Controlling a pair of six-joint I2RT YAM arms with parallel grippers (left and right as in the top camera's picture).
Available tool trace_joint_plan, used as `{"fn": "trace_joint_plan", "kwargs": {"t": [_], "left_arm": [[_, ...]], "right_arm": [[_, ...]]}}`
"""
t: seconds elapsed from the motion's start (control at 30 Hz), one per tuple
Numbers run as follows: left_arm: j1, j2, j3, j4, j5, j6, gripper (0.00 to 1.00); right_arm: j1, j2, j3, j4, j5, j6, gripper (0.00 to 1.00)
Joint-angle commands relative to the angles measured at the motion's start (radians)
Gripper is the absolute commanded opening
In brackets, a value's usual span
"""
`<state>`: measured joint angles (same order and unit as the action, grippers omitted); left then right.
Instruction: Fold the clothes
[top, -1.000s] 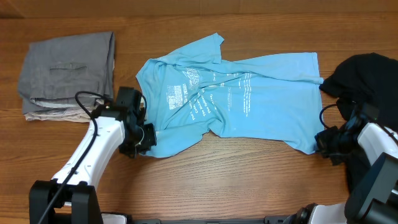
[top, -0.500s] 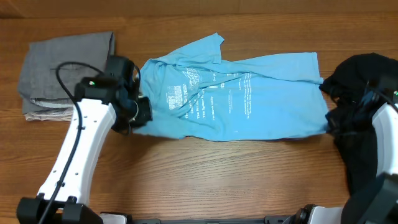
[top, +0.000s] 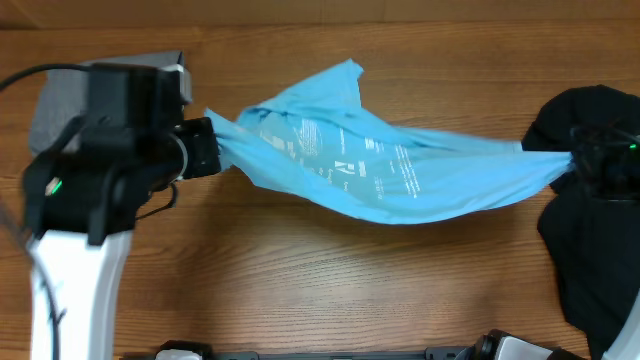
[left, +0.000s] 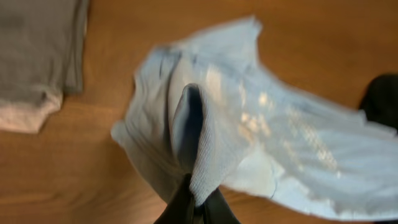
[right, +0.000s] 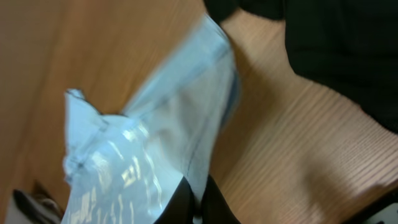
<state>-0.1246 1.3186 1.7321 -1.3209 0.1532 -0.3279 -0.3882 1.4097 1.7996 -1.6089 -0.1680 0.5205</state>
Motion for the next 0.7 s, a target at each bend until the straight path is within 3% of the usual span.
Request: {"fn": "trace_joint_plan", "kwargs": {"t": [0.0,0.27,0.67], "left_arm": [[0.0,-0.079,0.122,0.0,-0.006,-0.021,0.04],[0.0,-0.175,0.397,-0.008,-0.006,-0.029,0.04],[0.0,-0.247,0.753,-0.089,-0.042,-0.069,0.04]], "right_arm": [[0.001,-0.023,0.172,-0.047,0.006,-0.031,0.04],[0.001,-0.059,0.418,-0.085,-0.04,-0.057,0.04],[0.001,-0.234,0.469,-0.085,-0.054,-0.056,0.04]]}}
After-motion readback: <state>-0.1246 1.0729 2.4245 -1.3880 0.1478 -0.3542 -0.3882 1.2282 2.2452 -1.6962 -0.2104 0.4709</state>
